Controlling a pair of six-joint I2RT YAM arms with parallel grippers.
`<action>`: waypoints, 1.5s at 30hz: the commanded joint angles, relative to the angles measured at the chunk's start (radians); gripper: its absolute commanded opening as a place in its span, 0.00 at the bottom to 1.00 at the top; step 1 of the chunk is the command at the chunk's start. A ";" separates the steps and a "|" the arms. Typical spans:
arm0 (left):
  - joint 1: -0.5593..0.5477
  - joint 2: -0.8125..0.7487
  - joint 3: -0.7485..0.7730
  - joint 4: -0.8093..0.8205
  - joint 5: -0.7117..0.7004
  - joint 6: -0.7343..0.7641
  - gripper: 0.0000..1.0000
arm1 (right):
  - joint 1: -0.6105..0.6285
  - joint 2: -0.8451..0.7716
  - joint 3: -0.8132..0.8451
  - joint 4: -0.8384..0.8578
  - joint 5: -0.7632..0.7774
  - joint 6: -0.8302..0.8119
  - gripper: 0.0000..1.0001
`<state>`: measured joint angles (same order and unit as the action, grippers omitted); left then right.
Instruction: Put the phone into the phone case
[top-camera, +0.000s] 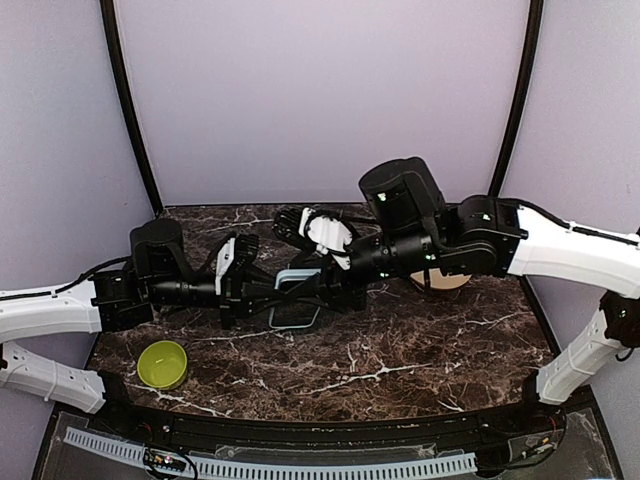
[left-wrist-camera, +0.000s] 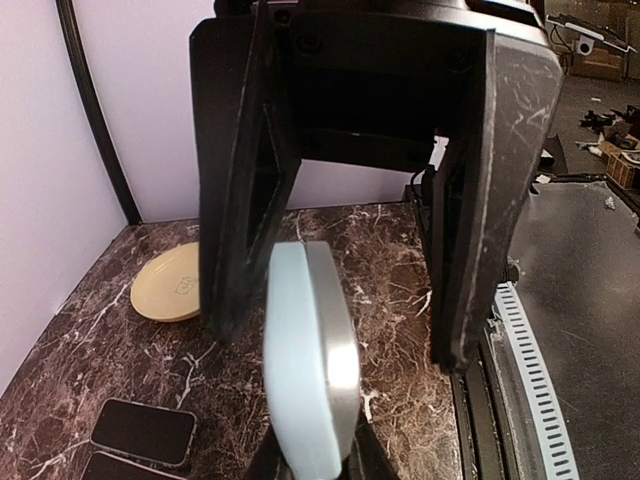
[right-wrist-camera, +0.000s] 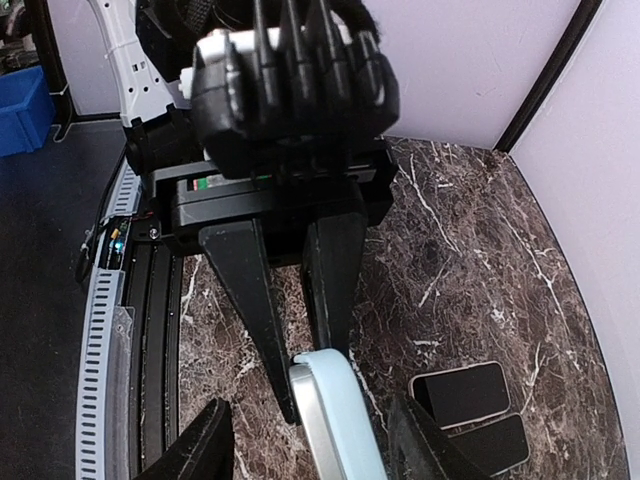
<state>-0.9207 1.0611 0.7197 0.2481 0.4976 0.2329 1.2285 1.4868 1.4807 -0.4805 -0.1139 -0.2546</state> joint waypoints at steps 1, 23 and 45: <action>-0.005 -0.027 0.049 0.063 0.054 0.027 0.00 | -0.013 0.031 0.028 -0.005 0.005 -0.019 0.54; -0.008 -0.040 0.012 0.049 0.080 -0.001 0.29 | -0.060 -0.047 0.009 0.080 -0.212 -0.001 0.00; -0.003 -0.041 -0.075 0.406 -0.040 -0.307 0.00 | -0.162 -0.164 -0.279 0.389 -0.299 0.222 0.59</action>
<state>-0.9295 1.0523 0.6762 0.3801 0.4866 0.0822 1.1286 1.3815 1.3239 -0.3313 -0.3550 -0.1722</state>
